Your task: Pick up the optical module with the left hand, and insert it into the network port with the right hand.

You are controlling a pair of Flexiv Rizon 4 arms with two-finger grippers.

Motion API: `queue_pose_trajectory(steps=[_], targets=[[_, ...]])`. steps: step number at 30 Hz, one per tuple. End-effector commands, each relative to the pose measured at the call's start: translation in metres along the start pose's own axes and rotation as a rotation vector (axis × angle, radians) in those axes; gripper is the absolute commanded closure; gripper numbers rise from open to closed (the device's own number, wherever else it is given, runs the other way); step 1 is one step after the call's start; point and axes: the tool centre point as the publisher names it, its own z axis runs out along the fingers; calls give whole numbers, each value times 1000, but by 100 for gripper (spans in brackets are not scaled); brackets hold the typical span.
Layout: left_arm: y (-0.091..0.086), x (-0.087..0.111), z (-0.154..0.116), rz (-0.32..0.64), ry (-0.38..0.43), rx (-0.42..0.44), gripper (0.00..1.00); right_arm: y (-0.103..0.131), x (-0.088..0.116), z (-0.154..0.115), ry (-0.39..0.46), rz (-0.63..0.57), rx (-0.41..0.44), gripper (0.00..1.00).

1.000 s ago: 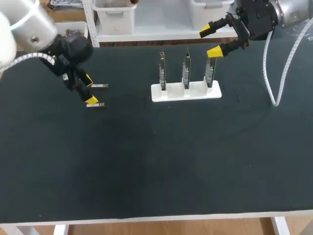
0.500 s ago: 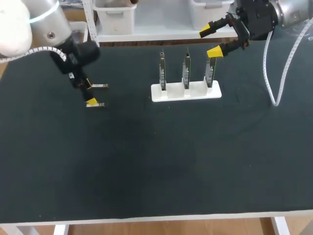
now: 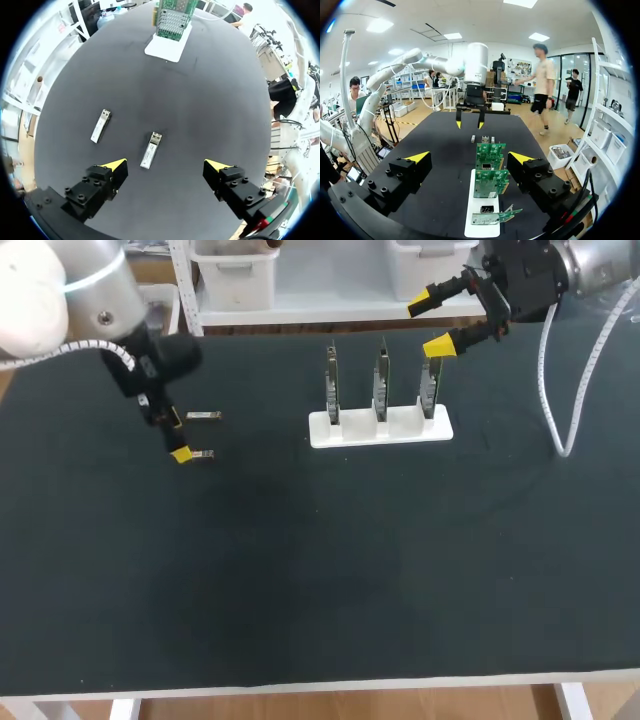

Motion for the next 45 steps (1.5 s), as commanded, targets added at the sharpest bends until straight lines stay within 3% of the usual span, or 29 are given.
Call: queue_pose_trajectory(steps=[1,21,34,39,45], targets=[[6,-8,7,17,7,27,0,3,0,0,1,-1,6,0],[10,-14,9,33,-1,40,0,3,0,0,1,-1,6,0],[18,-13,11,71,73,46,0,3,0,0,1,-1,6,0],[31,-3,23,68,91,55,0,3,0,0,1,-1,6,0],[34,2,26,58,111,47,0,3,0,0,1,-1,6,0]])
